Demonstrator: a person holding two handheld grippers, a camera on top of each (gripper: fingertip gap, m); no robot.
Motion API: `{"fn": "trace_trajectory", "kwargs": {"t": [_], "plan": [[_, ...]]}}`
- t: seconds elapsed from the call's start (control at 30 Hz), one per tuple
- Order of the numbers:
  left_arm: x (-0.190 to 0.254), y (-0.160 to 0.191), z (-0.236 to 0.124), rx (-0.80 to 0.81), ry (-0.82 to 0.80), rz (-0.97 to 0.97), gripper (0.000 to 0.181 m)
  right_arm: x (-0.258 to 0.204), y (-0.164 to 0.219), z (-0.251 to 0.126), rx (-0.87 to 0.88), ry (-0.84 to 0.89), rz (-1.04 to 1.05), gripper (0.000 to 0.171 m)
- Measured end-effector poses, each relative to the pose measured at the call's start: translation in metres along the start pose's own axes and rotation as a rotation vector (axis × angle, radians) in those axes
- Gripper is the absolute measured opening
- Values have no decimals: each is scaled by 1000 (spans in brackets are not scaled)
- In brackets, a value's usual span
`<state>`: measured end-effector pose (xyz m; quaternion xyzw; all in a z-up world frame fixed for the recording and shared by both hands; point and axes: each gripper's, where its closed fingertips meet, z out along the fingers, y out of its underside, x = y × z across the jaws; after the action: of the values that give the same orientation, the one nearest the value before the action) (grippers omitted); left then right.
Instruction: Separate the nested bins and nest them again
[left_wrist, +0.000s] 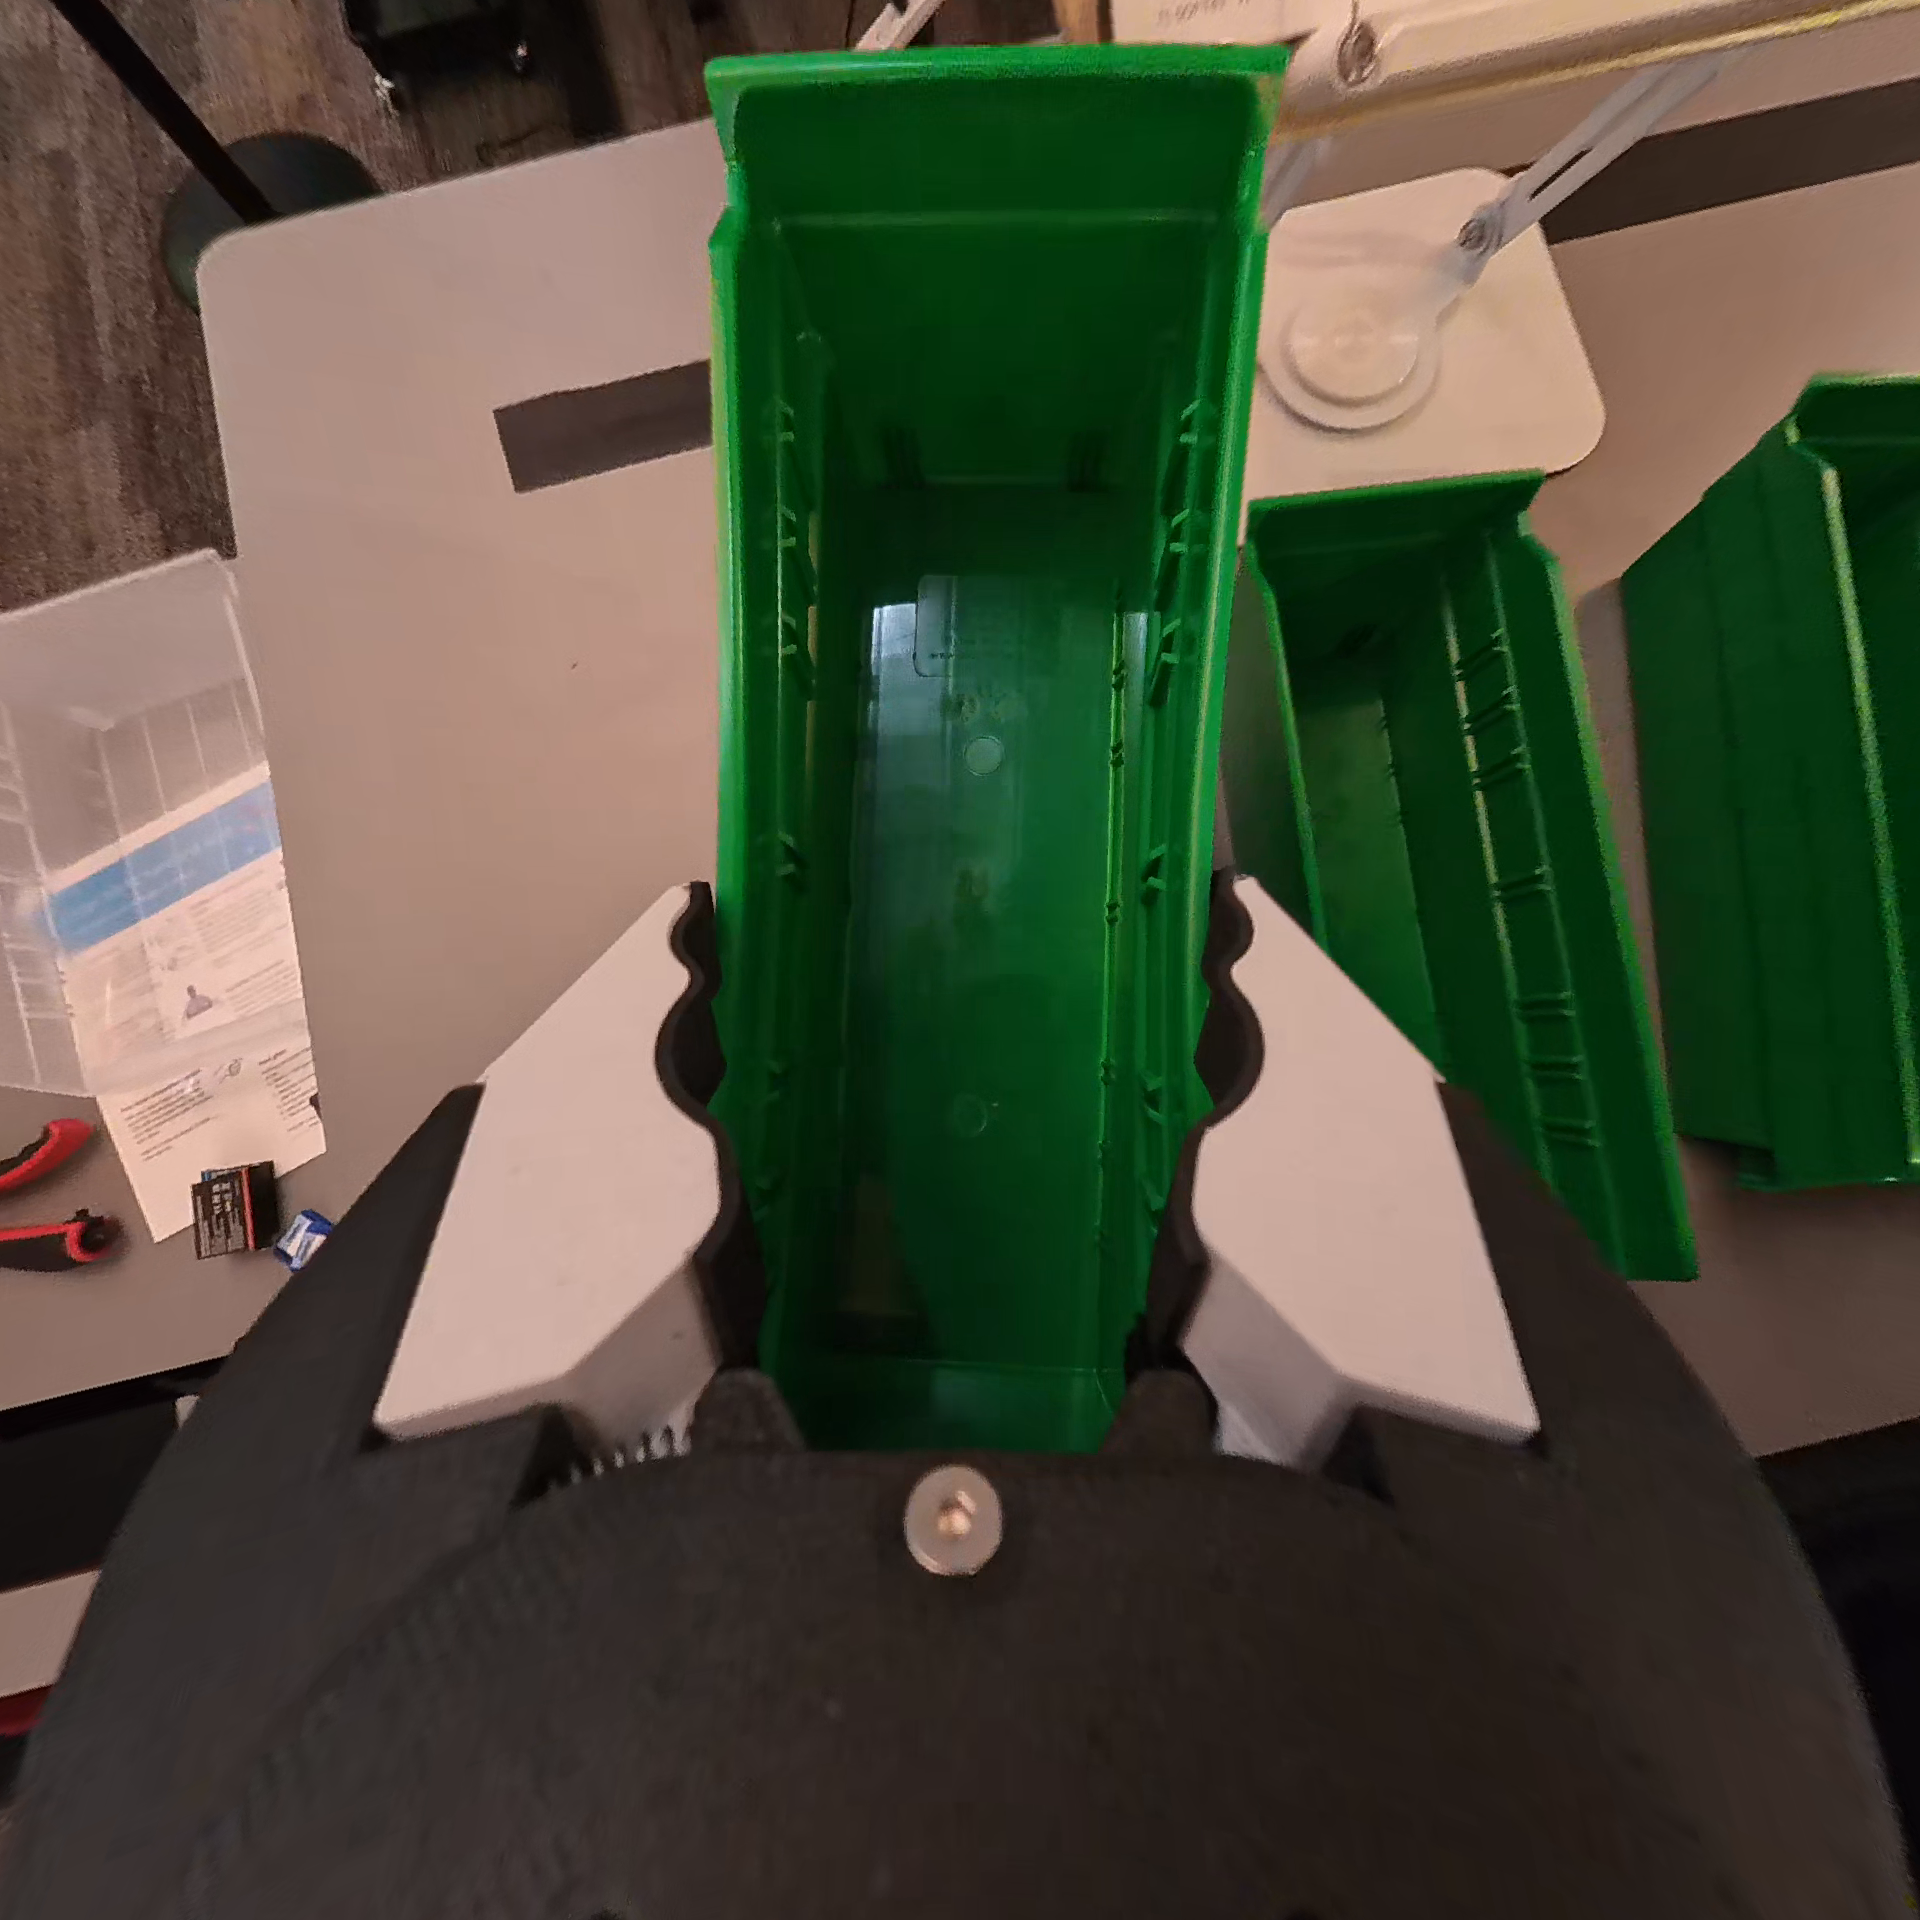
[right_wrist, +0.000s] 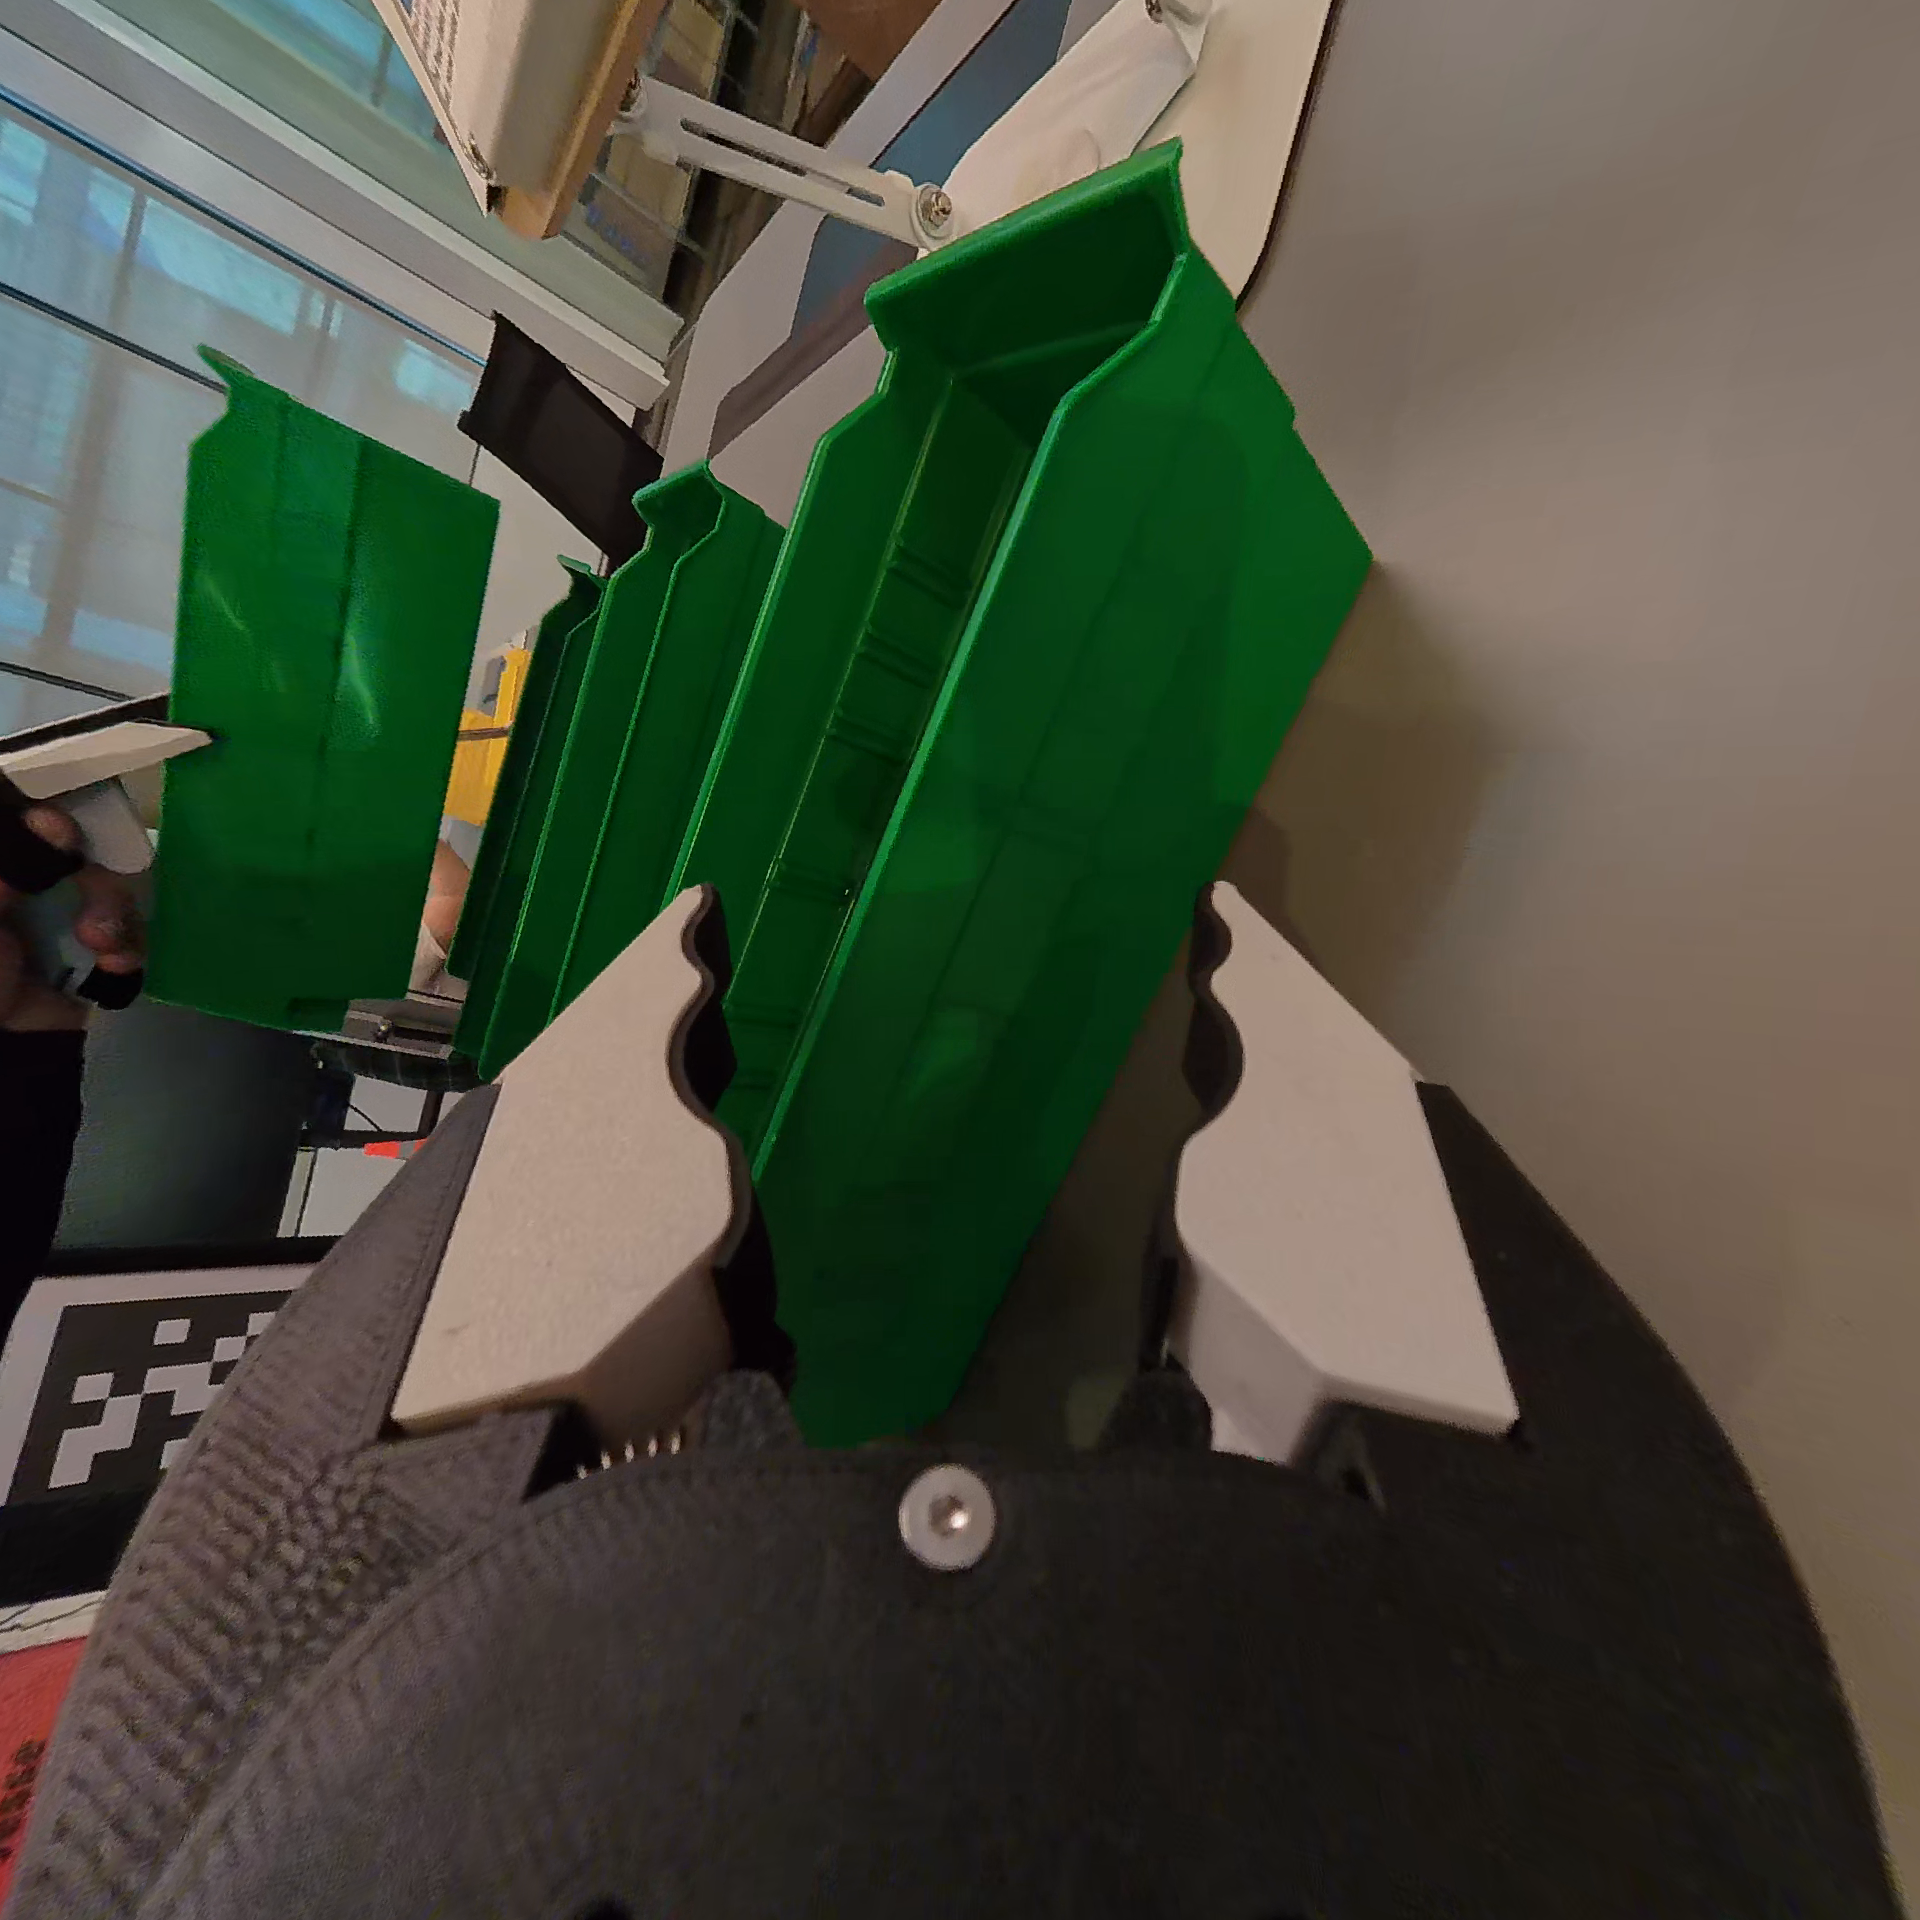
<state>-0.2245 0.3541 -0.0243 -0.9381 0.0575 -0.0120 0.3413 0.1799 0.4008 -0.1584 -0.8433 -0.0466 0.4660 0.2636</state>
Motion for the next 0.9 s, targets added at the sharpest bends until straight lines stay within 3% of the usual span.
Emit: {"fn": "trace_trajectory", "kwargs": {"t": [0.17,0.47,0.57,0.7,0.9], "plan": [[25,-11,-3,46,61,-52,93,2,4,-1,-3,0,6,88],[53,3,2,62,175,-167,93,0,4,0,-9,-6,1,88],[33,-7,-14,92,138,-161,93,2,6,0,-15,-4,3,88],[-25,-11,-34,93,15,-126,94,4,7,1,-20,-3,5,88],[-114,20,-31,-7,-199,4,96,5,5,1,-19,10,6,88]]}}
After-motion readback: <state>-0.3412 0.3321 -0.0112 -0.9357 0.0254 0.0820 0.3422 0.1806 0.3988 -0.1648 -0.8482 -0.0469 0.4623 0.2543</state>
